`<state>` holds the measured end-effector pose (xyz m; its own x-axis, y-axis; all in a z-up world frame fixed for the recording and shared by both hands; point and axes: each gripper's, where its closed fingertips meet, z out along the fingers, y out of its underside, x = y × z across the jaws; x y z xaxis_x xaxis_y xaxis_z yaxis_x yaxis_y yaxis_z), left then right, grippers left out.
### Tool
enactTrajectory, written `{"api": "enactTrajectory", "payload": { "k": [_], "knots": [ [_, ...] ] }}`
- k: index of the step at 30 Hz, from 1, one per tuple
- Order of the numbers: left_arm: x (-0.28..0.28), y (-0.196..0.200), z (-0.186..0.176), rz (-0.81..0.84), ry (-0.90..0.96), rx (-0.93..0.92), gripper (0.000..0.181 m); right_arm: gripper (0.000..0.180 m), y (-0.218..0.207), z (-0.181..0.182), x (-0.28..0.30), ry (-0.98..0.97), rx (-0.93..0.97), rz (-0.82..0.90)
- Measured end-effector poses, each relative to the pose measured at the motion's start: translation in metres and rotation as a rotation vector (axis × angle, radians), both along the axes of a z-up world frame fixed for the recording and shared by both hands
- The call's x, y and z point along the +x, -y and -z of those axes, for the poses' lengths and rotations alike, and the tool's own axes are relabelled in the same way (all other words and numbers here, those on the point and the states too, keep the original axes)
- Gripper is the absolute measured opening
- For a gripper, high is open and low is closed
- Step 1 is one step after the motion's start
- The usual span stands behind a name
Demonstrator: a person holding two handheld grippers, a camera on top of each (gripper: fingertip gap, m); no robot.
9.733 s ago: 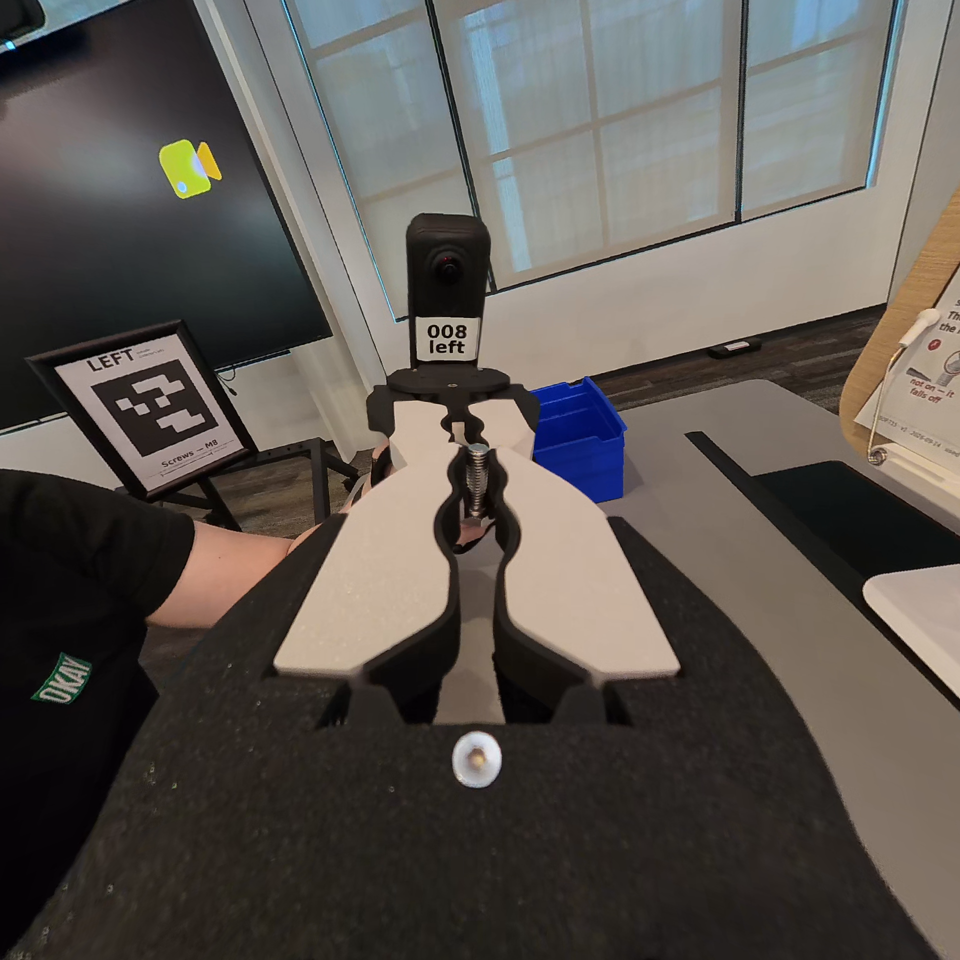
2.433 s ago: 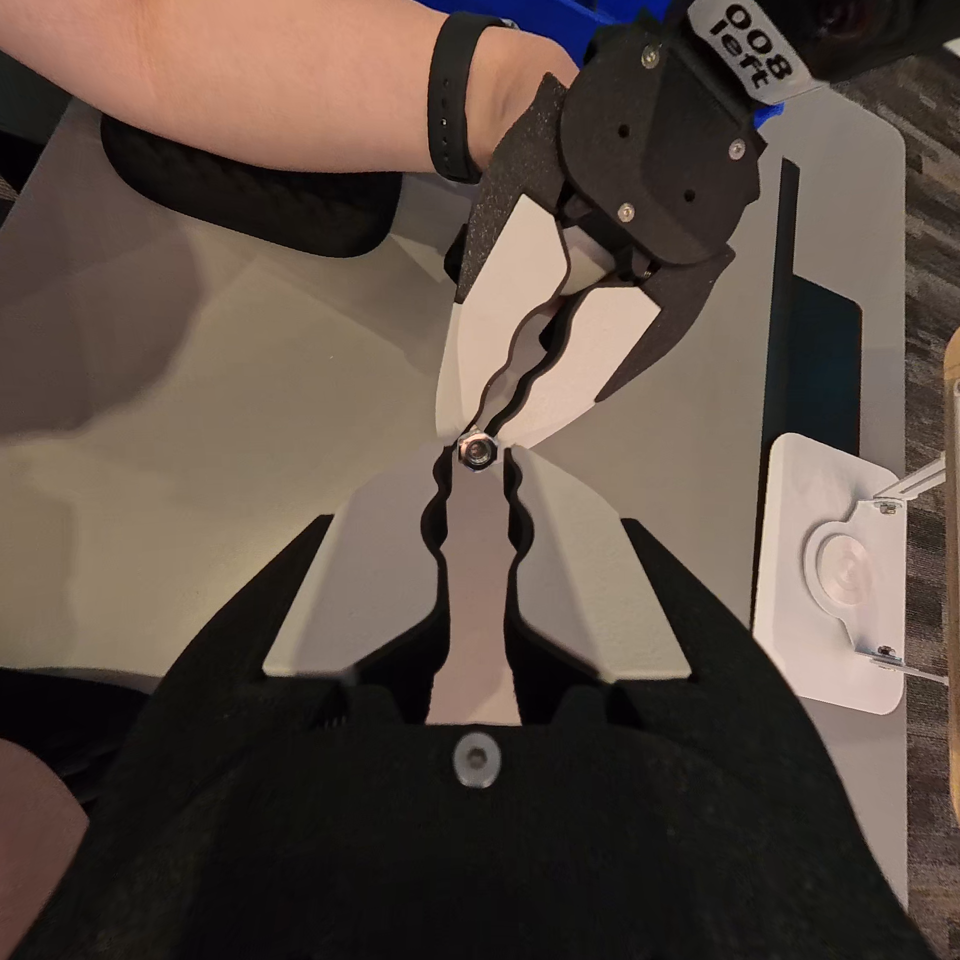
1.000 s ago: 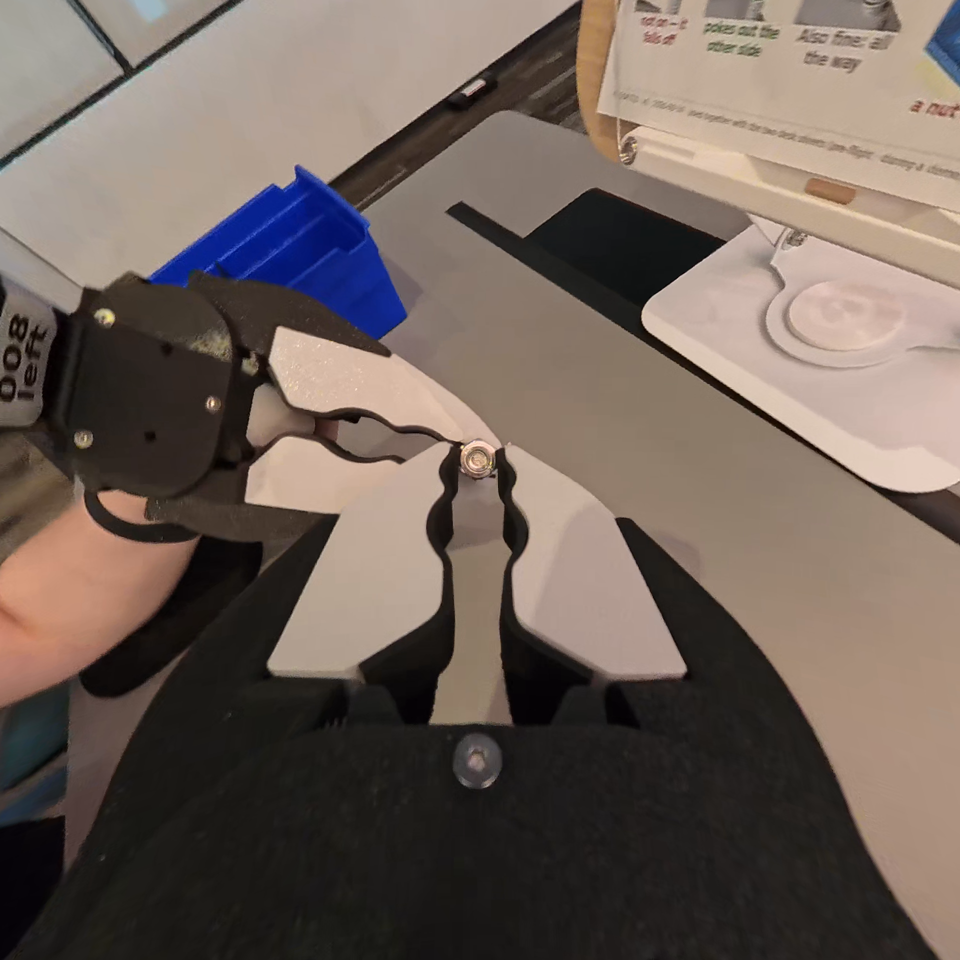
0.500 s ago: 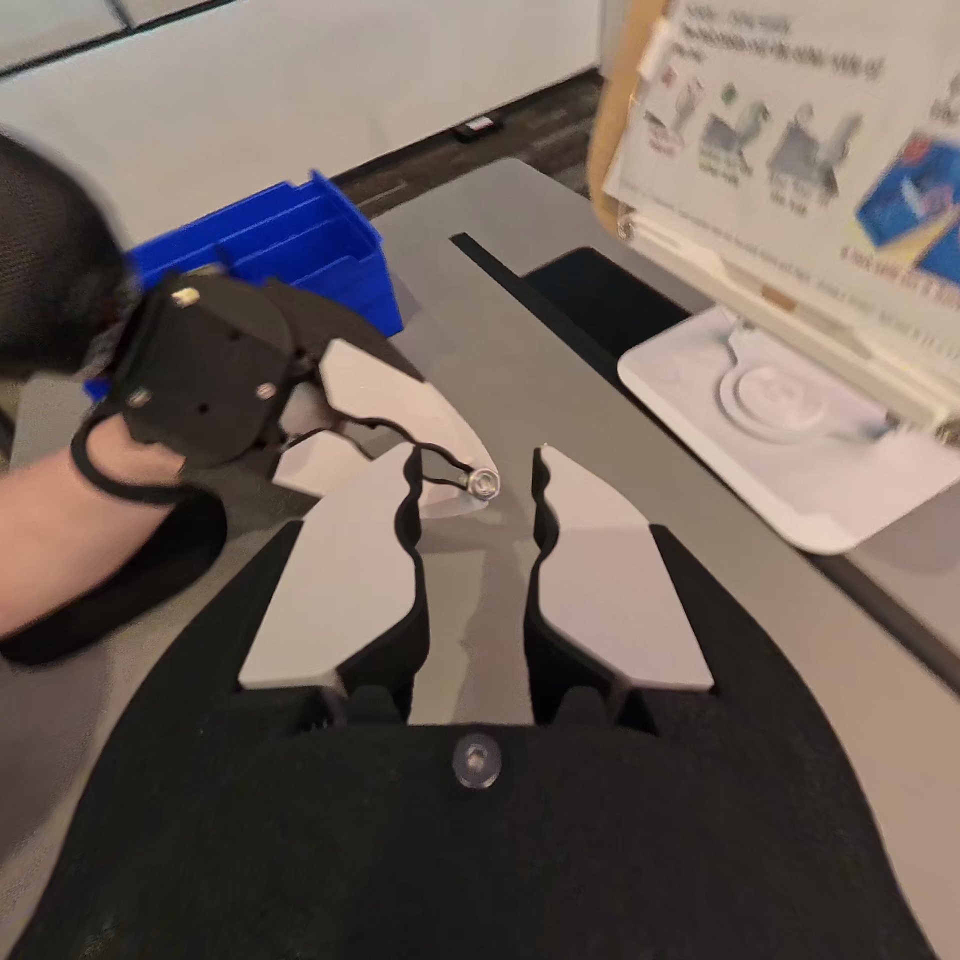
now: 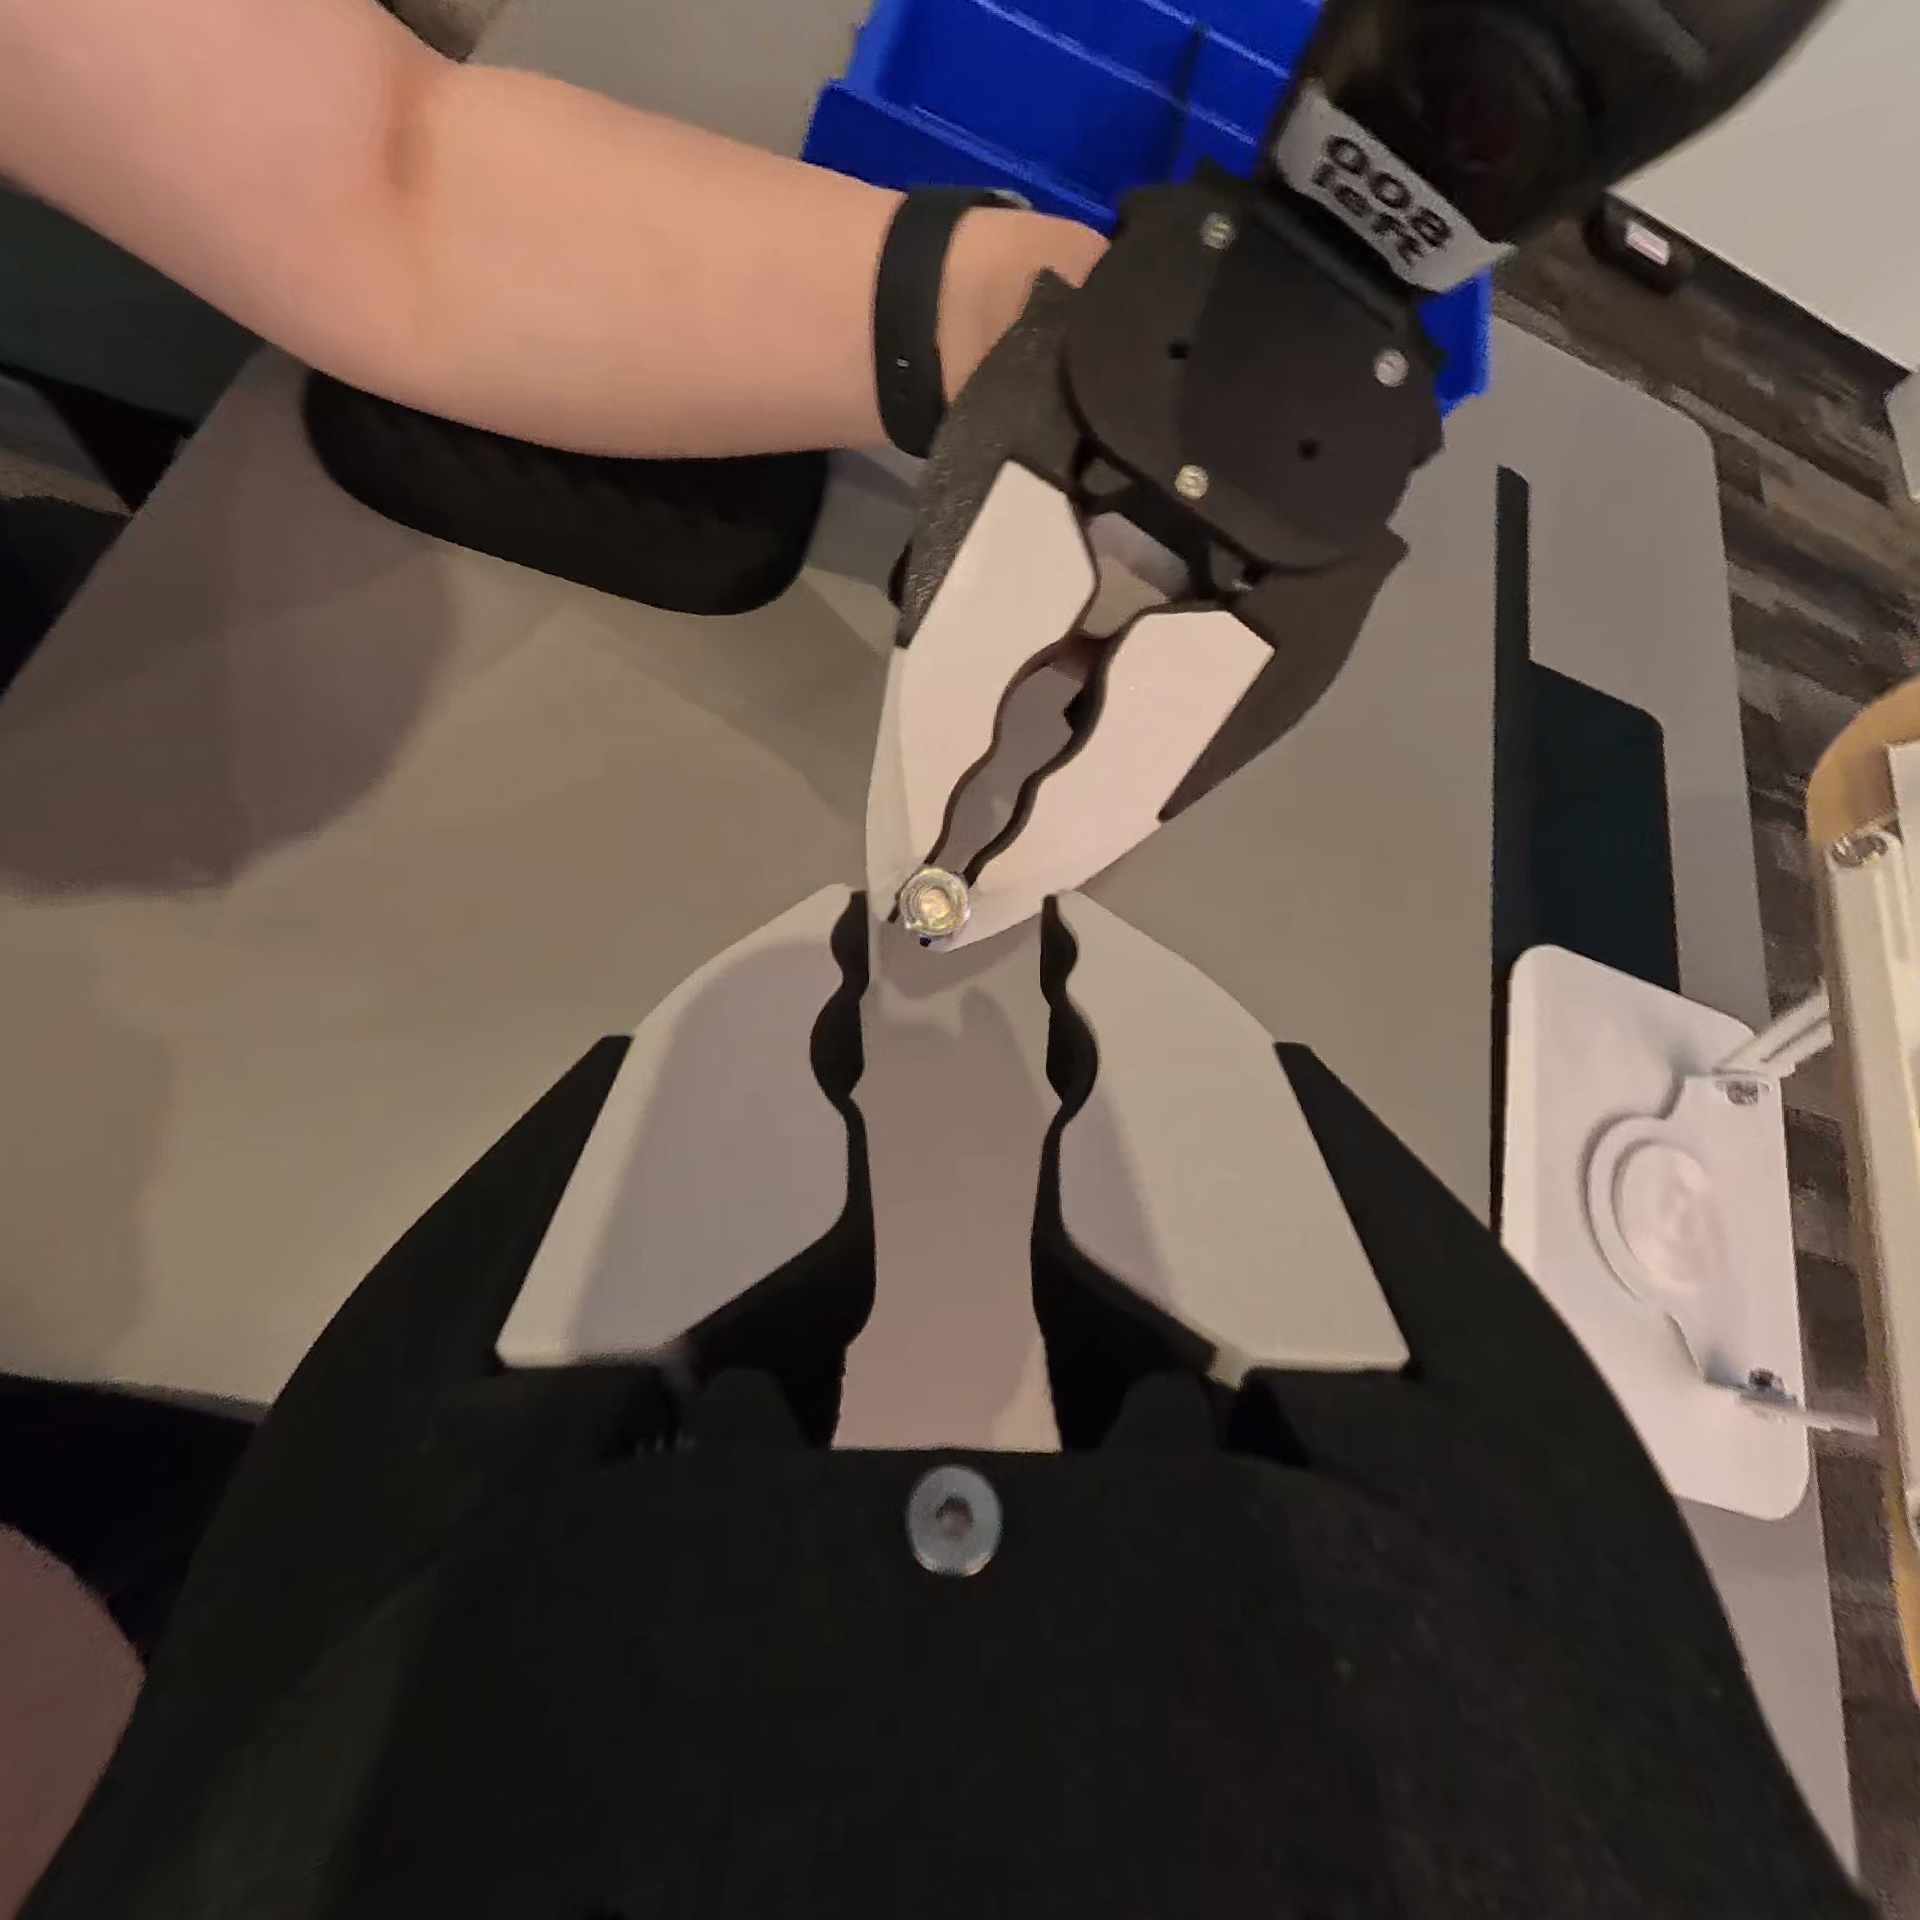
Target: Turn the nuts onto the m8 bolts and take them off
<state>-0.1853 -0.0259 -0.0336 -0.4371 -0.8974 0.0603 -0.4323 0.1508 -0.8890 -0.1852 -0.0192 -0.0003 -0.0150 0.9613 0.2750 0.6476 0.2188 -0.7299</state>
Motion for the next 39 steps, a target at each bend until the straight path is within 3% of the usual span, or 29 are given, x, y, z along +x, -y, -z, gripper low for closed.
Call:
{"api": "enactTrajectory", "payload": {
  "k": [7,24,30,39],
  "knots": [
    [-0.008,0.030,-0.015,0.157,0.040,-0.079,0.007,0.028,0.024,-0.009,-0.016,0.045,0.099,-0.088],
    [-0.008,0.034,-0.016,0.170,0.038,-0.078,0.007,0.014,0.032,-0.001,-0.015,0.086,0.043,-0.110],
    [-0.004,0.014,-0.010,0.048,0.007,-0.018,0.007,0.014,0.012,0.004,-0.012,0.075,-0.001,-0.023],
    [-0.002,-0.046,-0.010,-0.276,0.005,0.104,0.007,0.014,-0.044,0.003,-0.010,-0.067,-0.172,0.271]
  ]
}}
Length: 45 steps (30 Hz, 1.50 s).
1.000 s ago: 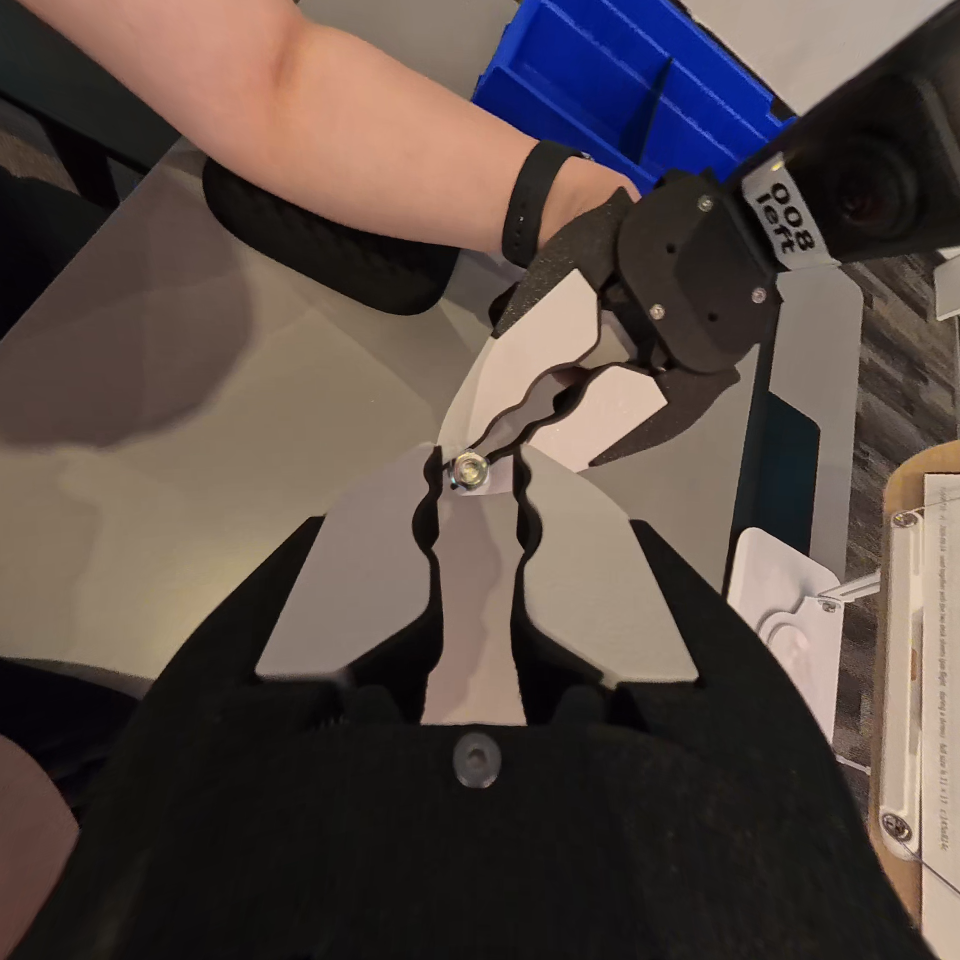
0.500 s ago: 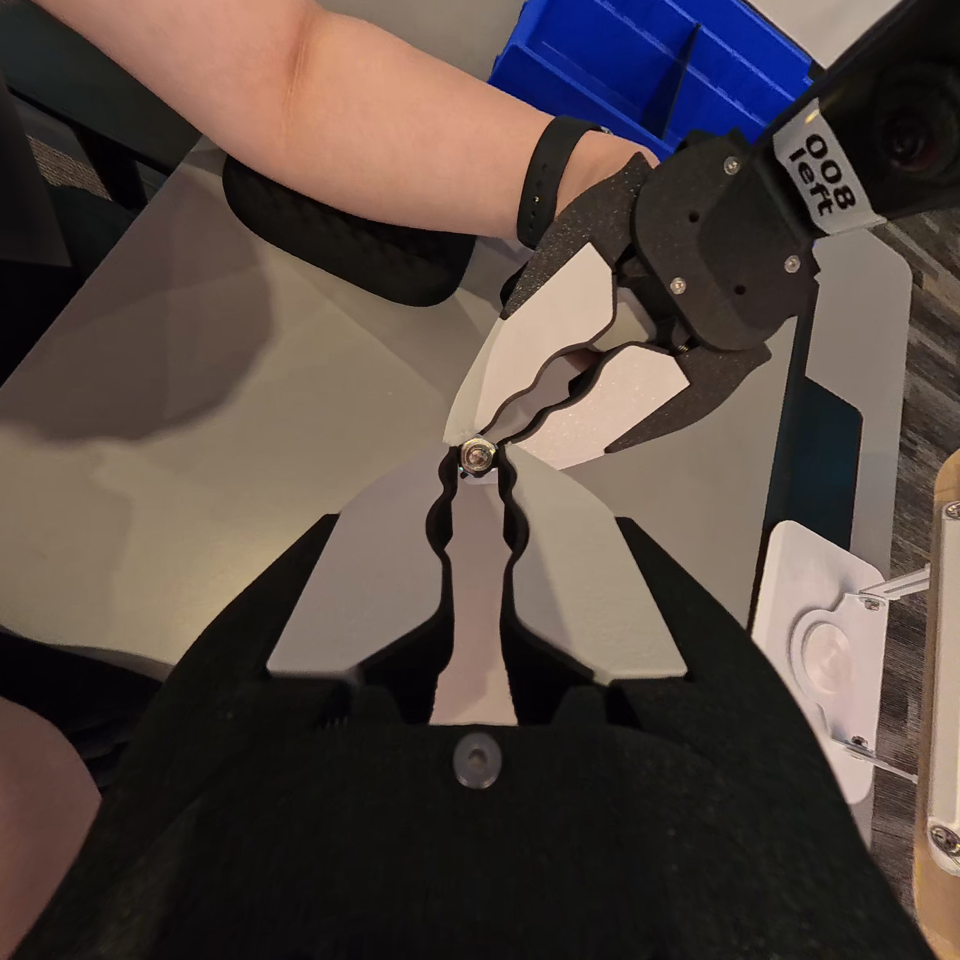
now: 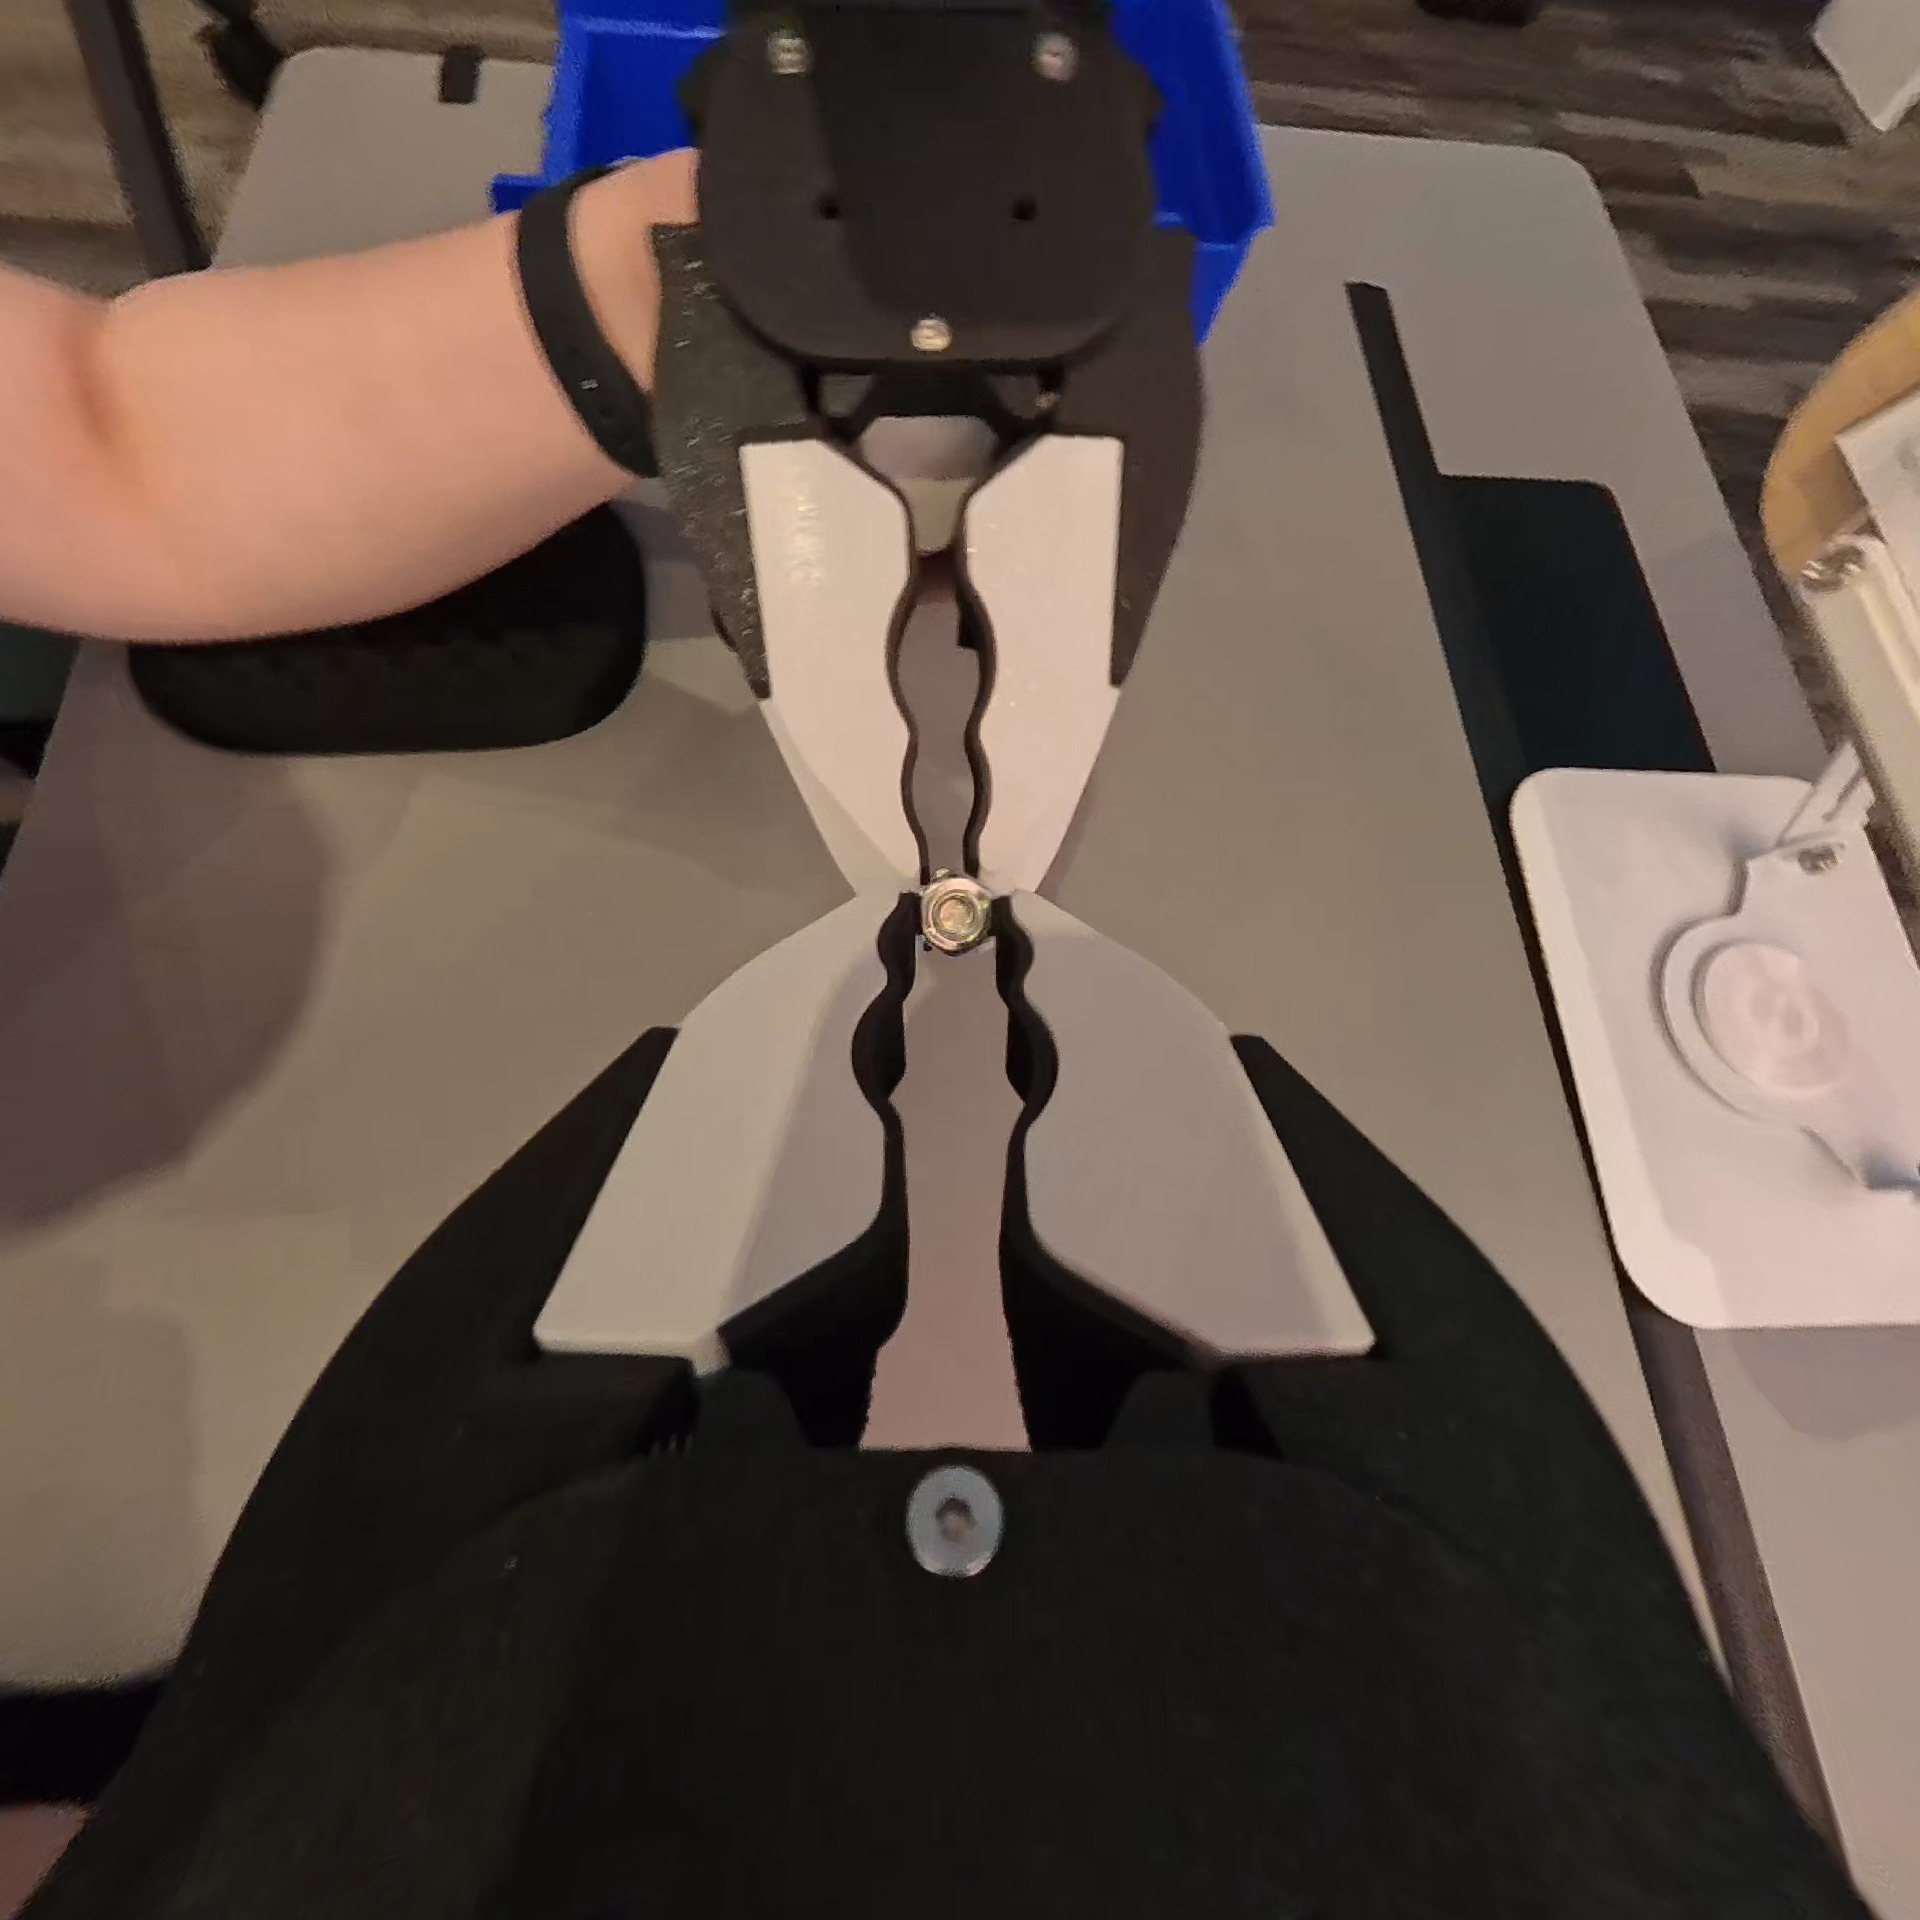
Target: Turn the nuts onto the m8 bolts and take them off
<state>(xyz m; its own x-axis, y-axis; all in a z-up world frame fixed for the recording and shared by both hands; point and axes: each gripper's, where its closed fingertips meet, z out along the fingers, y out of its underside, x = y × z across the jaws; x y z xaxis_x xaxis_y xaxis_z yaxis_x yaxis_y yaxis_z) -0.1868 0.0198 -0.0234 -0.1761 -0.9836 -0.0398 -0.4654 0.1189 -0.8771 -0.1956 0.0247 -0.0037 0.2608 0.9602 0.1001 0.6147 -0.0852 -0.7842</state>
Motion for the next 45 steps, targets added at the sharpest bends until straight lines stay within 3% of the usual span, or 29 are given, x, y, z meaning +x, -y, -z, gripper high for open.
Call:
{"api": "enactTrajectory", "payload": {
  "k": [18,26,30,34,41,45],
  "knots": [
    [0.002,-0.078,-0.002,-0.496,-0.048,0.311,0.007,0.014,-0.071,-0.003,0.005,-0.339,-0.218,0.501],
    [0.005,-0.085,0.000,-0.562,-0.068,0.357,0.007,0.014,-0.077,0.000,0.009,-0.356,-0.221,0.553],
    [0.004,-0.081,0.001,-0.527,-0.060,0.315,0.007,0.029,-0.073,-0.003,0.008,-0.316,-0.190,0.516],
    [0.000,-0.076,0.004,-0.468,-0.064,0.252,0.007,0.039,-0.064,-0.023,0.019,-0.243,-0.029,0.428],
    [0.004,0.001,-0.009,0.014,0.080,0.052,0.007,0.037,-0.004,-0.001,0.021,0.089,0.225,-0.044],
    [0.001,0.030,-0.012,0.171,0.086,0.000,0.007,0.033,0.022,-0.011,0.007,0.039,0.252,-0.187]
  ]
}}
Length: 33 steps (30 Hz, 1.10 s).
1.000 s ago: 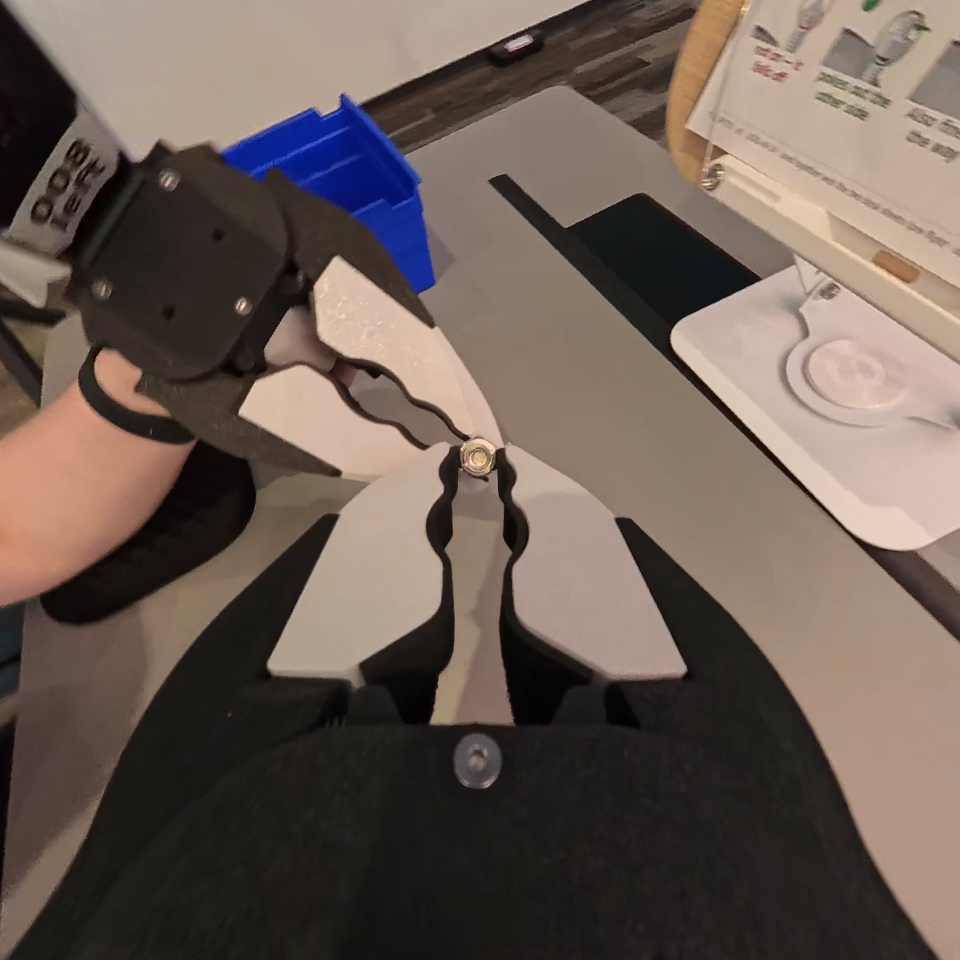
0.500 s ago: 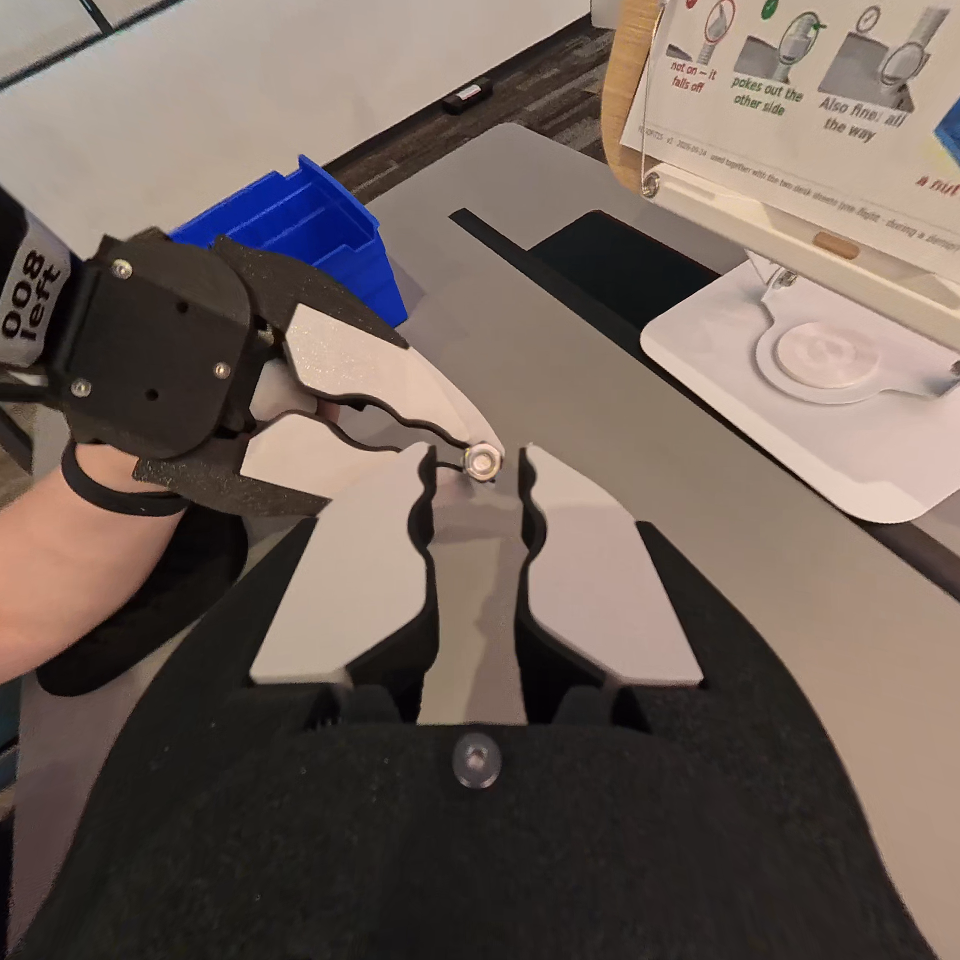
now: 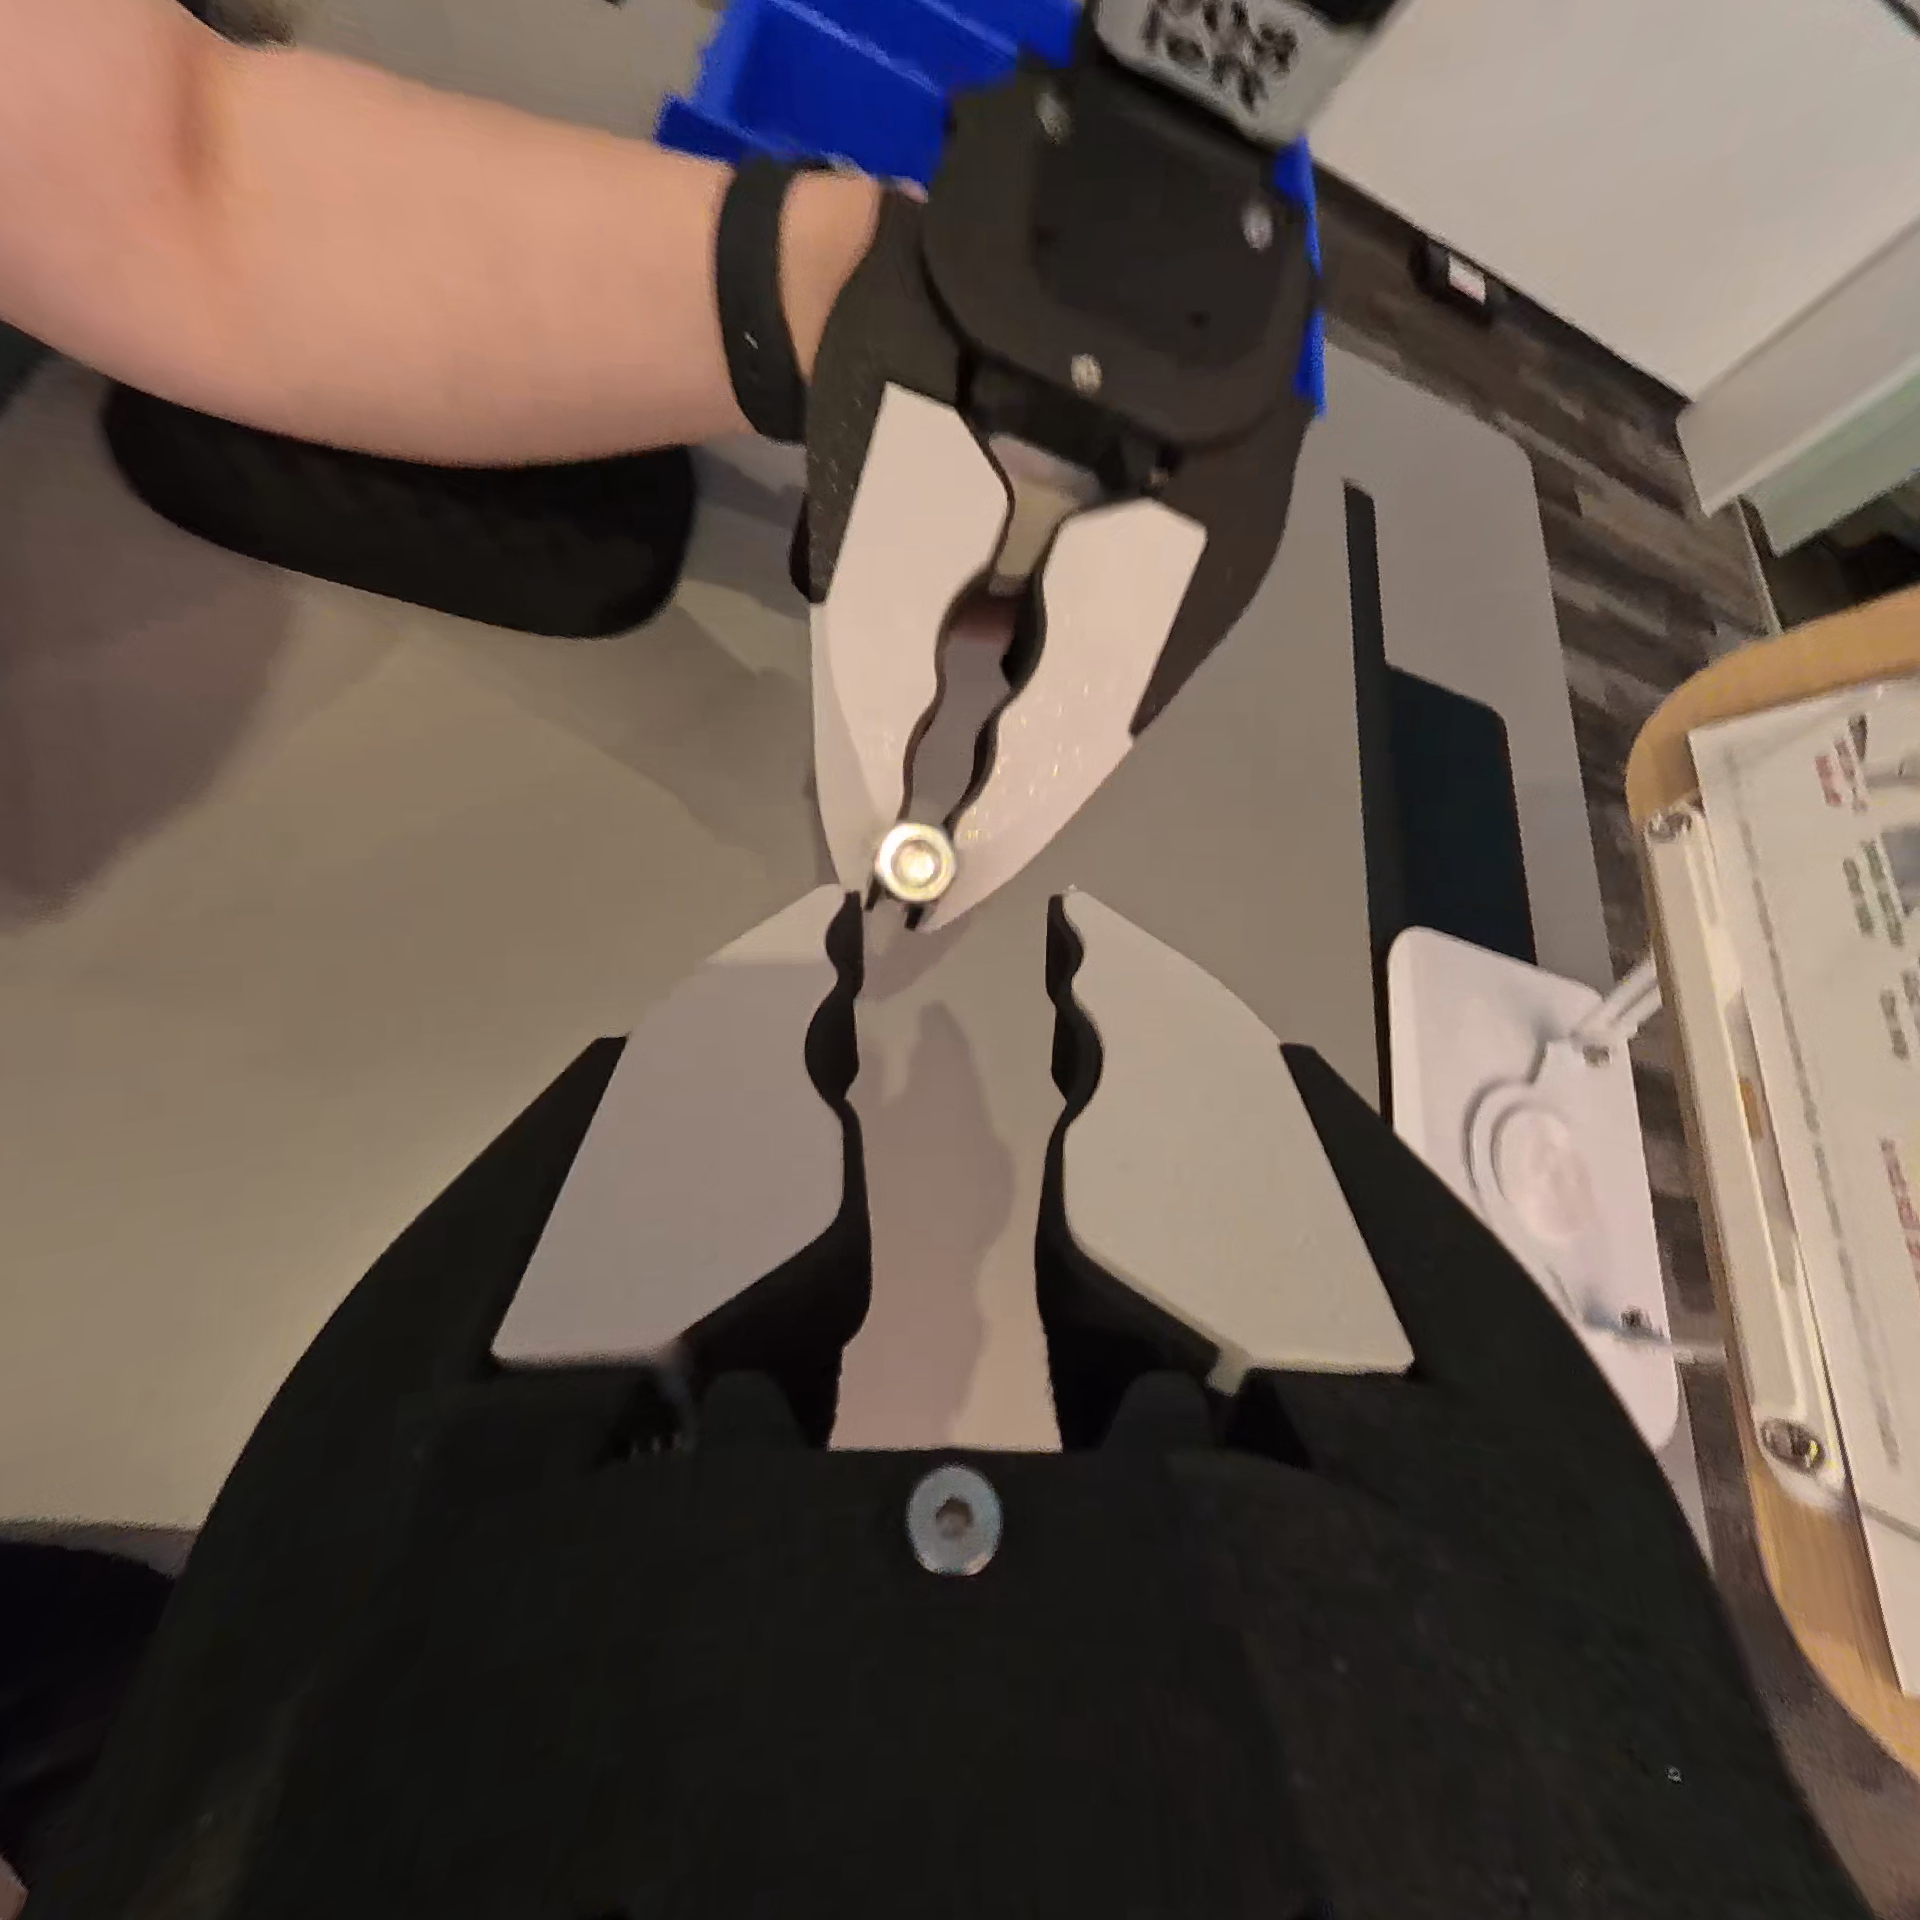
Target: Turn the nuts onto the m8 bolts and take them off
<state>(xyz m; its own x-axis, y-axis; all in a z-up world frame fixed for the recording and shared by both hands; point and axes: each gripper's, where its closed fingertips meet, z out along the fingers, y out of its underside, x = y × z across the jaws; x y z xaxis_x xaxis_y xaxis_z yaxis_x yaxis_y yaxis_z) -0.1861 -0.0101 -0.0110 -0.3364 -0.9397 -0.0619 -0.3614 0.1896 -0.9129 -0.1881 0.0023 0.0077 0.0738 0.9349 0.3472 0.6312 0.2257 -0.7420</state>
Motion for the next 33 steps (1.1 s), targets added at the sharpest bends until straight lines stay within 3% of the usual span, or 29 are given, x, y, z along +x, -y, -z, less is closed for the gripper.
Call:
{"api": "enactTrajectory", "payload": {
  "k": [10,15,21,26,33],
  "knots": [
    [-0.006,0.042,-0.002,0.225,-0.029,-0.116,0.007,0.027,0.042,0.002,-0.009,0.089,-0.012,-0.151],
    [-0.007,0.047,-0.004,0.251,-0.027,-0.126,0.007,0.016,0.053,-0.004,-0.015,0.080,0.005,-0.204],
    [-0.006,0.049,-0.003,0.258,-0.032,-0.124,0.007,0.014,0.053,-0.003,-0.014,0.099,0.004,-0.195],
    [-0.004,0.039,-0.001,0.195,-0.045,-0.093,0.007,0.014,0.044,-0.001,-0.012,0.096,-0.027,-0.138],
    [0.003,-0.009,-0.001,-0.065,-0.024,-0.036,0.007,0.014,-0.004,-0.001,-0.007,0.003,-0.131,0.104]
  ]
}}
